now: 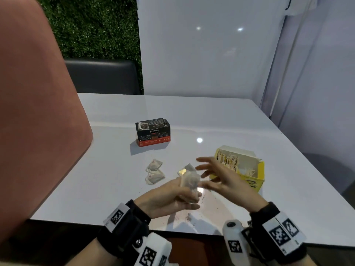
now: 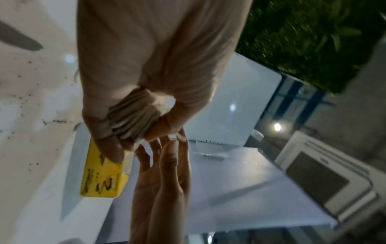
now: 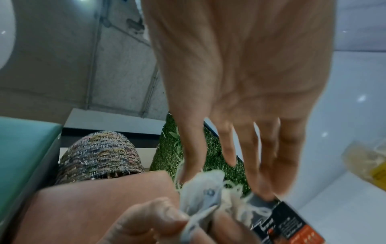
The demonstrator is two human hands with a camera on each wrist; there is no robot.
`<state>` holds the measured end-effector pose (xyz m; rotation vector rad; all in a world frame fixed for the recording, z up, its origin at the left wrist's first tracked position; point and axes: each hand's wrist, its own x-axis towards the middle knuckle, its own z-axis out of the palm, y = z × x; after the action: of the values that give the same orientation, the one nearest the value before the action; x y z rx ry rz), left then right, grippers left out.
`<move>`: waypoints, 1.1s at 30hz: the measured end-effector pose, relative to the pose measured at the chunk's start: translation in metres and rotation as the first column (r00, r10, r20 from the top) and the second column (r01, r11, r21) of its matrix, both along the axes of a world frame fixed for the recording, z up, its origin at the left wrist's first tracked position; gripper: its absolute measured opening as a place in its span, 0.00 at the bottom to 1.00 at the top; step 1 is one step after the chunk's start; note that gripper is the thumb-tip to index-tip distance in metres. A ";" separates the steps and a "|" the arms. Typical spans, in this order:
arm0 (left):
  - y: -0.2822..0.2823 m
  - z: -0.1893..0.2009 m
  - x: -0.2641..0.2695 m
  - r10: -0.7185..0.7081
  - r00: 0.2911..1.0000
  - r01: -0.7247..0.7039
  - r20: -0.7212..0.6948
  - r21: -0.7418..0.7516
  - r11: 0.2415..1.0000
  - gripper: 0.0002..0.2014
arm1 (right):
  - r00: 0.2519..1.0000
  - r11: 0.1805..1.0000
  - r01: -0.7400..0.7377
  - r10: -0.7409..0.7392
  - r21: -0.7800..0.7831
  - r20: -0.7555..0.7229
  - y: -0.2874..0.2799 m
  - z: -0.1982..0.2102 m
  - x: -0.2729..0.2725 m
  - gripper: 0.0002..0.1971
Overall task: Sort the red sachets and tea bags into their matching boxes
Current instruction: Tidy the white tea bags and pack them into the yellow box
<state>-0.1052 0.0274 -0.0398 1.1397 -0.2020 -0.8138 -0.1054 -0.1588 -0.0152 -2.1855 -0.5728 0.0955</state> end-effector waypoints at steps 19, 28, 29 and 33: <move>-0.002 0.007 -0.001 -0.062 0.972 0.041 -0.228 -0.096 0.994 0.14 | 0.997 0.974 -0.072 0.072 0.217 0.011 -0.045 0.008 -0.008 0.19; -0.012 0.005 0.000 -0.266 0.949 0.262 -0.171 -0.048 0.964 0.18 | 0.946 0.948 -0.307 0.313 -0.085 0.083 -0.044 0.025 -0.024 0.26; -0.012 0.004 0.001 -0.275 0.948 0.271 -0.162 -0.045 0.961 0.19 | 0.947 0.949 -0.302 0.309 -0.091 0.084 -0.044 0.024 -0.022 0.23; -0.018 -0.001 0.007 -0.308 0.946 0.307 -0.099 -0.025 0.951 0.21 | 0.934 0.937 -0.313 0.333 -0.156 0.127 -0.052 0.024 -0.014 0.13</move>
<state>-0.0979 0.0098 -0.0404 1.0687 -0.3032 -1.1446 -0.1190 -0.2105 0.0083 -2.2207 -1.0395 0.1474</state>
